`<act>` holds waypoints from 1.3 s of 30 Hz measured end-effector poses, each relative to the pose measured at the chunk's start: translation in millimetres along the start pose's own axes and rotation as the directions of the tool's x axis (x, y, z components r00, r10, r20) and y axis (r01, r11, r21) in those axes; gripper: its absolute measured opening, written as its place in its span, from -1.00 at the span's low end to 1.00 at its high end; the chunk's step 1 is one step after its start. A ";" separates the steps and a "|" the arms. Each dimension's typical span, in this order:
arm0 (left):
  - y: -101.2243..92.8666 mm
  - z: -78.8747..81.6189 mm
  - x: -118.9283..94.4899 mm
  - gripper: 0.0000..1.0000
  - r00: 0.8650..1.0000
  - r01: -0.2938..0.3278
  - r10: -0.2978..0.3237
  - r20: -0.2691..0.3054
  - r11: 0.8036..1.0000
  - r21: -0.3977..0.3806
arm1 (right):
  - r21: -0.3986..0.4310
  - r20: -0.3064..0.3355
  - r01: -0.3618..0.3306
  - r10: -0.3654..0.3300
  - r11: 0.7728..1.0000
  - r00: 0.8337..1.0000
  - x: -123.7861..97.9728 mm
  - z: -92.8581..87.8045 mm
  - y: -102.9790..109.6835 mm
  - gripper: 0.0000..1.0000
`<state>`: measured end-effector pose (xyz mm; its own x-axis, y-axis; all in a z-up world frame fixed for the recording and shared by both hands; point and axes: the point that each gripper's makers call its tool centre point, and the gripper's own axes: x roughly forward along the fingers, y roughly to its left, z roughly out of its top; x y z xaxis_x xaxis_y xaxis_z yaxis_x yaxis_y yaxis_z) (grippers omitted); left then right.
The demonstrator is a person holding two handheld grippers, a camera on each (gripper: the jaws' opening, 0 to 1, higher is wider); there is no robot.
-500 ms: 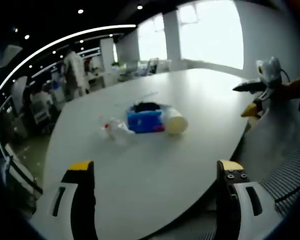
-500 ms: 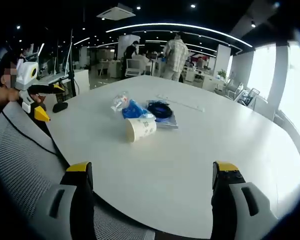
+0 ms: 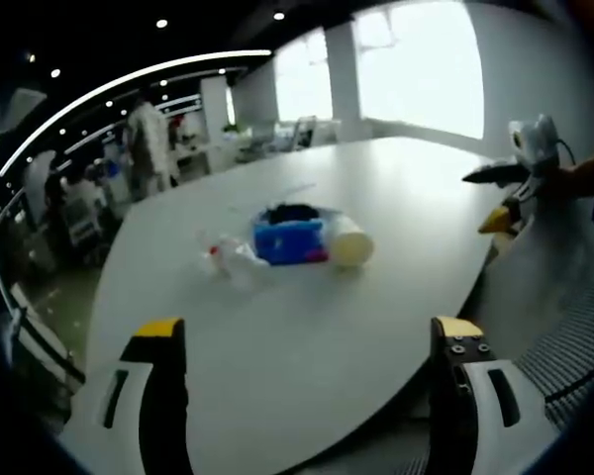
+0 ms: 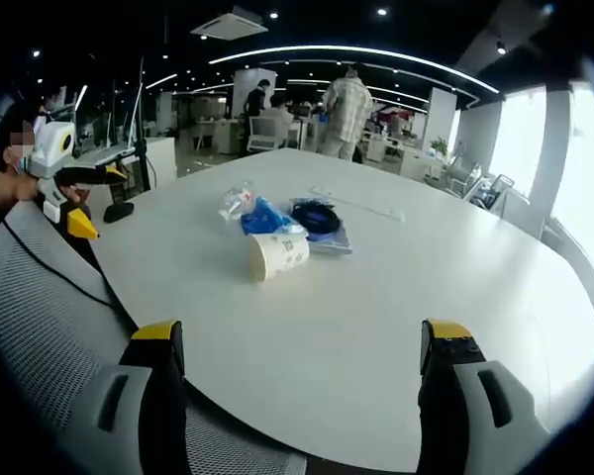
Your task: Arrange the tabletop items into an orderly group along one side of the table until the central work area is clear of visible clutter.
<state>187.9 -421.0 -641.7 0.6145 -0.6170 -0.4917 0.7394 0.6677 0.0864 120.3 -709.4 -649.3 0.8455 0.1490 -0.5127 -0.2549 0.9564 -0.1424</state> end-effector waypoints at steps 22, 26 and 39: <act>7.3 1.7 -0.9 0.99 0.999 -0.034 0.034 0.008 0.999 -0.009 | 0.000 -0.001 -0.006 0.006 1.000 1.000 0.6 0.0 0.5 0.98; 7.2 2.8 -1.2 0.99 0.999 -0.036 0.036 0.009 0.999 -0.001 | 0.000 -0.003 -0.005 0.005 1.000 1.000 0.3 -0.1 0.1 0.98; 10.1 12.1 -2.7 0.99 0.998 -0.044 0.044 0.036 0.999 0.002 | -0.002 -0.011 -0.010 0.010 1.000 1.000 0.7 -1.7 0.0 0.97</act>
<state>197.1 -417.6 -629.0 0.6562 -0.6016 -0.4555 0.7120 0.6935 0.1098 120.1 -709.7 -651.0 0.8377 0.1556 -0.5235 -0.2642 0.9544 -0.1392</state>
